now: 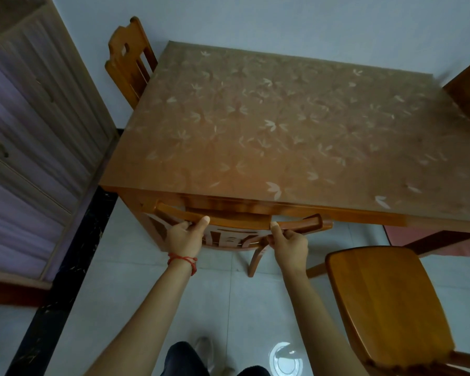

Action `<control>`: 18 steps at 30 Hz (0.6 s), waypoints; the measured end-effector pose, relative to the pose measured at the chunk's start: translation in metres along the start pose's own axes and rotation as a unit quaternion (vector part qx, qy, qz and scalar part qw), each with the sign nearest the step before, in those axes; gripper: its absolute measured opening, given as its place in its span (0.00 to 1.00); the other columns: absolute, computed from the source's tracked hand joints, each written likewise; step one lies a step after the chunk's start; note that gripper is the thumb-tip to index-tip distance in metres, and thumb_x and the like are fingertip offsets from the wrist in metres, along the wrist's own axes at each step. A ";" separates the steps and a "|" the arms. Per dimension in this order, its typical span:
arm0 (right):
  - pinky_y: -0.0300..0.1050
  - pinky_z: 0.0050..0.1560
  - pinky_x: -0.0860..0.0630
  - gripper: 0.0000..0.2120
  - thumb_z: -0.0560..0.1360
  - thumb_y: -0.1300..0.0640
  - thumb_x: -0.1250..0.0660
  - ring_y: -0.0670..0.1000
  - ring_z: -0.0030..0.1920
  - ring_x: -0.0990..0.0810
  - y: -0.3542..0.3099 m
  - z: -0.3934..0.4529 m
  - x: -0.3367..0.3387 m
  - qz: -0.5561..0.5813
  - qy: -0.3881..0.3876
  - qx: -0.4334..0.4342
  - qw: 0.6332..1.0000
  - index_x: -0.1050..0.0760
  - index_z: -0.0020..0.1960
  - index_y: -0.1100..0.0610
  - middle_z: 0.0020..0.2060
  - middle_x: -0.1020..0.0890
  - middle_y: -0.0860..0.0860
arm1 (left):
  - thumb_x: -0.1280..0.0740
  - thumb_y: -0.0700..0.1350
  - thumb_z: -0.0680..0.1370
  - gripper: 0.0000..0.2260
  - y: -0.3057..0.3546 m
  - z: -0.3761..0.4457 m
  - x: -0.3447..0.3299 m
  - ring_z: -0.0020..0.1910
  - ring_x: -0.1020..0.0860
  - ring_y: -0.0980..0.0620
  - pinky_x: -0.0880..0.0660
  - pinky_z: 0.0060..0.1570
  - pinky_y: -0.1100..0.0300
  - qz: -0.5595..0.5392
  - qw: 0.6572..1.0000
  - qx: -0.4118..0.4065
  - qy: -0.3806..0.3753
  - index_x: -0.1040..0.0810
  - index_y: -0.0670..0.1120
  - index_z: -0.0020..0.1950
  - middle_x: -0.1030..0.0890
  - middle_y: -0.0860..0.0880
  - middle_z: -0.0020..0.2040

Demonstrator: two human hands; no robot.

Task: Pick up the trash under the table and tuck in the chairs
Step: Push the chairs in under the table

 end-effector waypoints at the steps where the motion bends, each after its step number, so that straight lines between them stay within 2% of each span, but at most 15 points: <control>1: 0.49 0.43 0.22 0.20 0.74 0.49 0.36 0.57 0.37 0.18 -0.002 0.003 -0.002 -0.001 0.000 0.000 1.000 0.22 0.37 0.67 0.35 0.17 0.62 | 0.29 0.50 0.70 0.12 0.001 0.004 -0.002 0.44 0.19 0.42 0.23 0.52 0.44 0.000 1.000 0.001 -0.001 0.24 0.48 0.29 0.18 0.45 0.35; 6: 0.50 0.43 0.22 0.21 0.74 0.49 0.35 0.59 0.38 0.18 -0.010 0.018 -0.006 -0.003 0.006 -0.001 1.000 0.23 0.36 0.68 0.35 0.17 0.64 | 0.28 0.50 0.70 0.11 0.008 0.016 -0.009 0.45 0.19 0.41 0.23 0.53 0.43 -0.007 1.000 0.002 -0.004 0.23 0.48 0.30 0.17 0.41 0.40; 11: 0.56 0.44 0.21 0.25 0.73 0.47 0.34 0.63 0.38 0.19 -0.007 0.022 -0.007 -0.006 0.017 0.004 1.000 0.25 0.34 0.70 0.33 0.19 0.67 | 0.29 0.49 0.70 0.10 0.006 0.018 -0.012 0.44 0.19 0.43 0.24 0.54 0.44 -0.011 1.000 0.009 -0.005 0.23 0.49 0.31 0.18 0.47 0.36; 18: 0.56 0.46 0.20 0.24 0.73 0.47 0.35 0.63 0.39 0.18 -0.008 0.022 -0.007 -0.010 0.015 0.006 1.000 0.23 0.36 0.70 0.35 0.18 0.66 | 0.29 0.49 0.70 0.09 0.005 0.020 -0.013 0.45 0.19 0.43 0.24 0.54 0.44 -0.019 1.000 0.021 -0.005 0.22 0.48 0.32 0.18 0.47 0.37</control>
Point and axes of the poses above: each hand's wrist, its own z-axis towards the middle knuckle, its own x-axis out of the back of the hand, y = z × x, the point moved 4 cm from there along z, towards the middle knuckle
